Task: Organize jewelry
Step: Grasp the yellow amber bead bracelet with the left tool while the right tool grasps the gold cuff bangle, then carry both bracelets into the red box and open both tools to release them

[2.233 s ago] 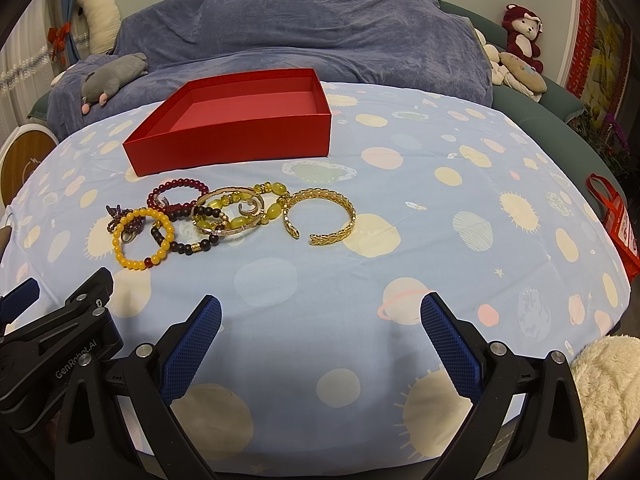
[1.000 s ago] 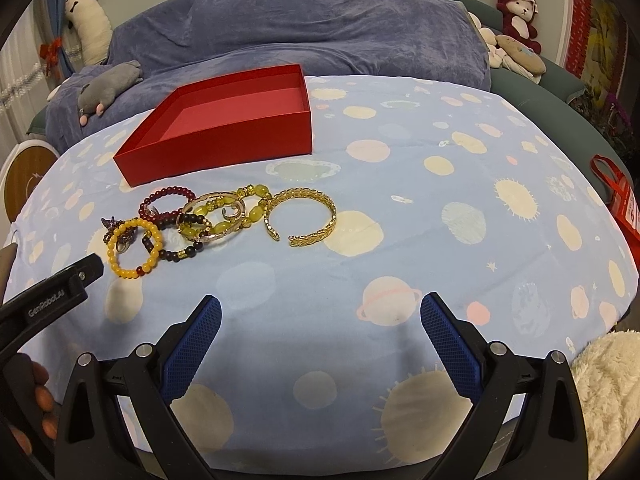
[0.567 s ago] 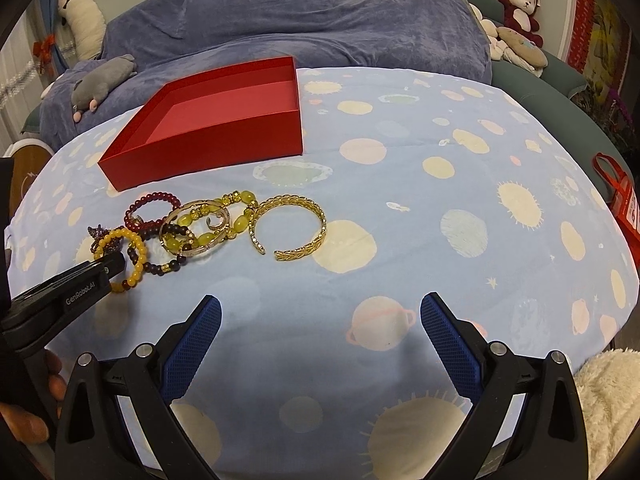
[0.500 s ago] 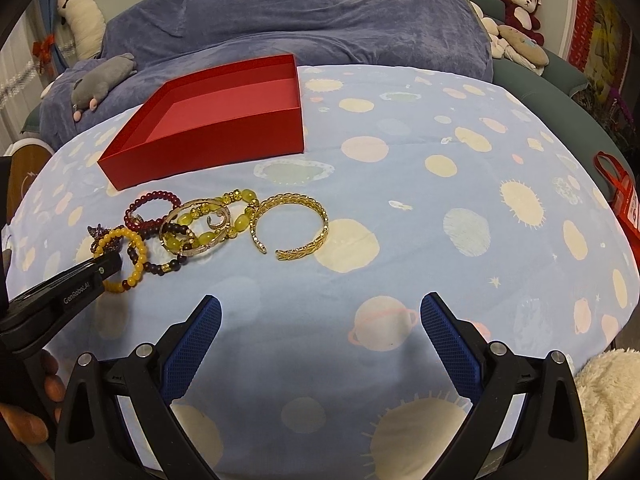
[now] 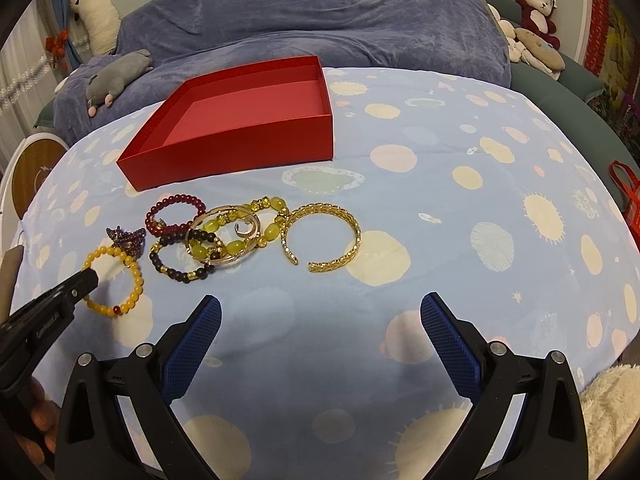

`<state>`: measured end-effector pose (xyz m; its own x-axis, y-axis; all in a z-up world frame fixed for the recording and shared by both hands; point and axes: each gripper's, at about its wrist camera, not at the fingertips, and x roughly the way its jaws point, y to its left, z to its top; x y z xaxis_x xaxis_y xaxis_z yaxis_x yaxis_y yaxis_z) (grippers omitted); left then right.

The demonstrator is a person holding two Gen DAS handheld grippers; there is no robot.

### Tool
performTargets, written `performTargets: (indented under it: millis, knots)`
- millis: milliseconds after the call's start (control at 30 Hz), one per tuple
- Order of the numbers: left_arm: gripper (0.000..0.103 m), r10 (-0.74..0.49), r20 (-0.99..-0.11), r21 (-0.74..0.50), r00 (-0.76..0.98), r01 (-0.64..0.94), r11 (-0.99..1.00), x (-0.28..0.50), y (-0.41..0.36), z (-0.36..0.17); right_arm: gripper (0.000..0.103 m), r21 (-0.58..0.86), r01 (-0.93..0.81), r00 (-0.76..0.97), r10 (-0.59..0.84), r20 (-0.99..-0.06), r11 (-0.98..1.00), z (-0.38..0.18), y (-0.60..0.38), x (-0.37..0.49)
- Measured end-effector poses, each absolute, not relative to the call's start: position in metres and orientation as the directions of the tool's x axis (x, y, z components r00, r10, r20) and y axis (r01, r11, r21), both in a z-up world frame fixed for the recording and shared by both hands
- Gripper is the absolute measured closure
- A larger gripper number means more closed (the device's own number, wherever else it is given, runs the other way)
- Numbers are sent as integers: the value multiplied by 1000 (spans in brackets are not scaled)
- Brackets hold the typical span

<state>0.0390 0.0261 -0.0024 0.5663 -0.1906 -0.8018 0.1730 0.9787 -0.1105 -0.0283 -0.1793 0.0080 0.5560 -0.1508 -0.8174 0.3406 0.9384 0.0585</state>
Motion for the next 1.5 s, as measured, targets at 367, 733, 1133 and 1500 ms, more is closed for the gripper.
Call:
performTargets:
  millis: [367, 733, 1133, 1500]
  knots:
    - [96, -183, -817, -109, 547, 165, 980, 40, 28, -10, 24, 65, 368, 515, -145, -845, 928, -11, -200, 24]
    - [96, -186, -833, -107, 521, 179, 978, 43, 24, -15, 46, 42, 356, 500, -152, -853, 934, -23, -201, 33]
    - [96, -241, -802, -144, 546, 214, 966, 39, 18, 14, 47, 117, 338, 535, -89, -840, 934, 6, -198, 0]
    - [96, -376, -697, -196, 611, 341, 919, 109, -25, 104, 47, 177, 228, 635, -9, -772, 957, 75, -204, 58]
